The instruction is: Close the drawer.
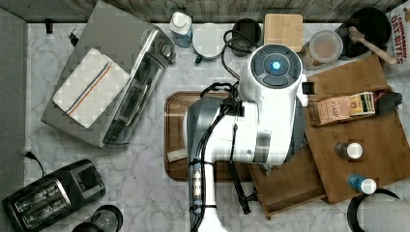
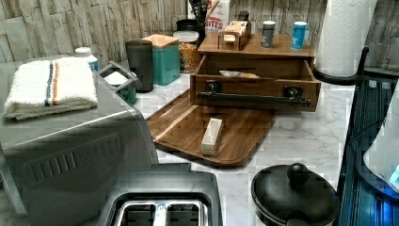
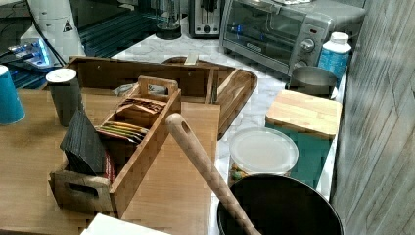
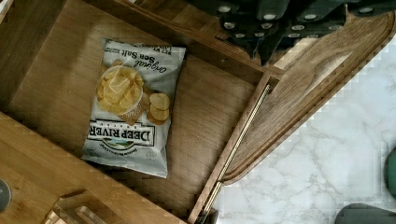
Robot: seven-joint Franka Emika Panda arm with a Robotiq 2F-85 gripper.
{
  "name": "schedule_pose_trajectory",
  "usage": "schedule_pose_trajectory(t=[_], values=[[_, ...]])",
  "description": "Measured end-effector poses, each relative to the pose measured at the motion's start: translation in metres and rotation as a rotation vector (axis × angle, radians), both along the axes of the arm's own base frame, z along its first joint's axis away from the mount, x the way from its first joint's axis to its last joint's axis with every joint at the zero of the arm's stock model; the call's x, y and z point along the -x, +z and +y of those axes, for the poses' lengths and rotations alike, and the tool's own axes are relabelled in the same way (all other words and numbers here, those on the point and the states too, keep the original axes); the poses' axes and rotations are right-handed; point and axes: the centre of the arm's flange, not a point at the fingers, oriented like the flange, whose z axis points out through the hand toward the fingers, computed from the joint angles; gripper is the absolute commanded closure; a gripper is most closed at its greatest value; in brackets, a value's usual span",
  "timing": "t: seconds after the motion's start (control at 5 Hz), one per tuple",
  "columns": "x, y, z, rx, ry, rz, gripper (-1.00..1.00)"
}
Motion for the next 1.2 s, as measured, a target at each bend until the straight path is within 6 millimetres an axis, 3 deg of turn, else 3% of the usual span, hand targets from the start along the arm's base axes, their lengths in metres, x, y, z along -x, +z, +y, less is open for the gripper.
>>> schedule_pose_trajectory(t=[0.6, 0.8, 1.2], values=[[-0.001, -0.009, -0.001, -0.004, 0.047, 0.008, 1.0], [-0.005, -0.014, -0.003, 0.017, 0.228, -0.061, 1.0], [0.015, -0.047, 0.014, 0.007, 0.309, -0.061, 1.0]])
